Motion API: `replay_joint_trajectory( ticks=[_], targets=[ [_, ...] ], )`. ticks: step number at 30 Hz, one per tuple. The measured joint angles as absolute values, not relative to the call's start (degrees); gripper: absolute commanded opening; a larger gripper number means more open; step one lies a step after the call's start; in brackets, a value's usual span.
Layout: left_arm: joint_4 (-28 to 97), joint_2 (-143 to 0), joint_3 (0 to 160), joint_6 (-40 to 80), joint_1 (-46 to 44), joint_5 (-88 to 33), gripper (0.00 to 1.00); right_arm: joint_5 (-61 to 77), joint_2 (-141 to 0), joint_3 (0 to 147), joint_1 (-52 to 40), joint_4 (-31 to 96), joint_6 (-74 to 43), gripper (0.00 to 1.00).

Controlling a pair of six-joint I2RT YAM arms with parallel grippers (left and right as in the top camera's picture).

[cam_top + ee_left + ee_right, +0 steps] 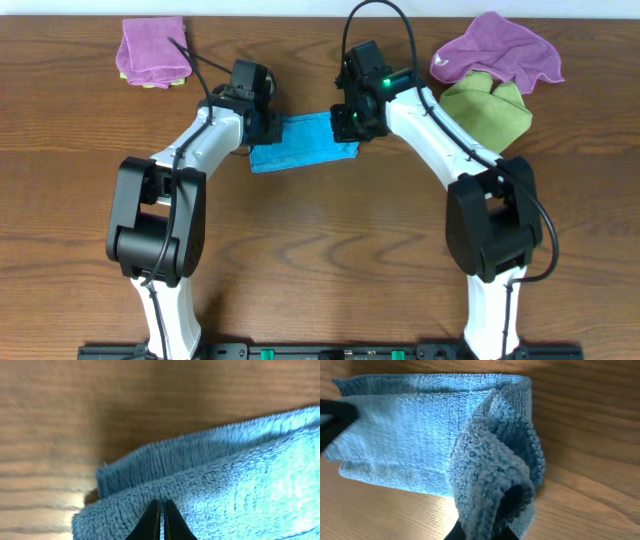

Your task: Fold the cloth

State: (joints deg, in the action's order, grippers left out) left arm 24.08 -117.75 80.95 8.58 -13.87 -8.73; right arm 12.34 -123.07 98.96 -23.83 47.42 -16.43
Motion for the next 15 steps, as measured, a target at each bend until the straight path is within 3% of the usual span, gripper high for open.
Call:
replay_joint_trajectory(
  ticks=[15],
  targets=[
    [30.3,-117.6,81.8,5.9,-13.6,-4.0,0.06,12.1,-123.1,99.0,-23.3,47.6,-16.2,0.02]
  ],
)
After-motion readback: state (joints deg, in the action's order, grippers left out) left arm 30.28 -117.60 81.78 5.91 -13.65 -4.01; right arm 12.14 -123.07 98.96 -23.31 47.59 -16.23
